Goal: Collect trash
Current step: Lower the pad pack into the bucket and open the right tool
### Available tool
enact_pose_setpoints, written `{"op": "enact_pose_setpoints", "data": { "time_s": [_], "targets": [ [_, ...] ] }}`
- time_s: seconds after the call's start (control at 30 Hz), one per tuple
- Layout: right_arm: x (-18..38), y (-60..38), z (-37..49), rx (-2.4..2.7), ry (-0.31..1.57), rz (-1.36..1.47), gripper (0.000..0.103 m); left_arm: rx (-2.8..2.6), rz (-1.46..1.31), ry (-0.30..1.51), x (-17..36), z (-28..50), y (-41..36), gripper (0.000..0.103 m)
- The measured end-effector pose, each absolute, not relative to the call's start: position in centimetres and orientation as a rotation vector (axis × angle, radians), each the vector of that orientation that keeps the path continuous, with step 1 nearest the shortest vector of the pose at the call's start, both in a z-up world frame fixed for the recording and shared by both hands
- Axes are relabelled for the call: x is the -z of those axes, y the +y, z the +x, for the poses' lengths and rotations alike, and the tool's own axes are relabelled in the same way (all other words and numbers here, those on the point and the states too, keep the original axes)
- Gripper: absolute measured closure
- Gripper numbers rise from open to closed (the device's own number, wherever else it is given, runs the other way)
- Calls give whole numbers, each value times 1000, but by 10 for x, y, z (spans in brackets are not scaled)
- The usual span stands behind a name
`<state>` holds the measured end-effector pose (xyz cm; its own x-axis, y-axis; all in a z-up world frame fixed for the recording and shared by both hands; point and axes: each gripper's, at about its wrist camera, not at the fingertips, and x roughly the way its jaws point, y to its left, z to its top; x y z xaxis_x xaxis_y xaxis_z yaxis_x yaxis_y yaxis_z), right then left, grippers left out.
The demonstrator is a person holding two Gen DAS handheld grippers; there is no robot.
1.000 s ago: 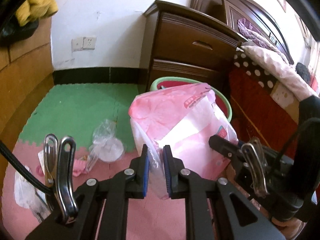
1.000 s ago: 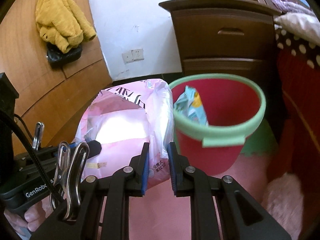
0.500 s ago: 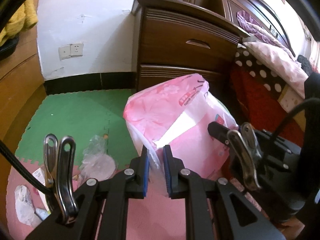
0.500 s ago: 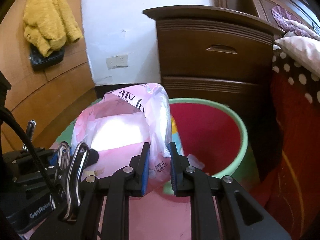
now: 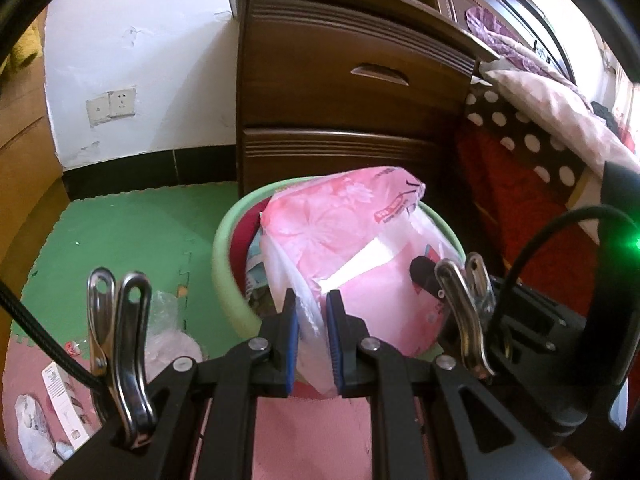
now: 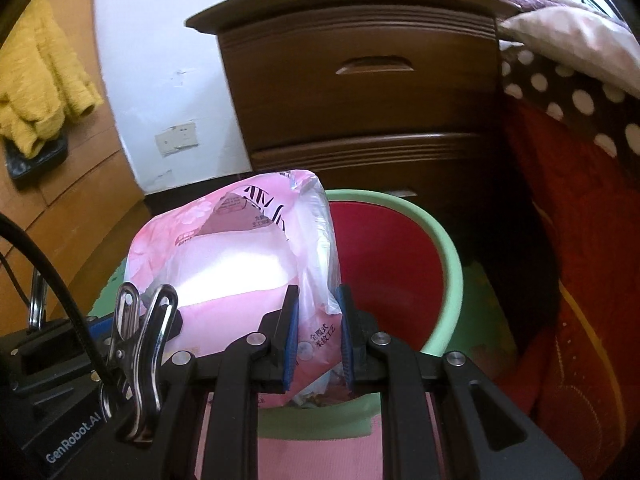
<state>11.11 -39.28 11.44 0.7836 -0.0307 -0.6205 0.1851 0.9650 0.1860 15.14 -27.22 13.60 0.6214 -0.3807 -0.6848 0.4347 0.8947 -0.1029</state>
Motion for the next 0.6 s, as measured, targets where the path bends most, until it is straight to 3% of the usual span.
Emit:
{"op": "enact_pose_setpoints", "data": {
  "time_s": [0.27,0.43,0.6],
  "targets": [
    [-100,-403,116,164,692,273,85,497,56,770,-128,156,-278,87],
    [-95,-409,117,191,702,290,85,490,60,773,-131,154,-279,72],
    [-93,-412,120,210,713,298,85,495,49,766,-135,152,-275,72]
  ]
}}
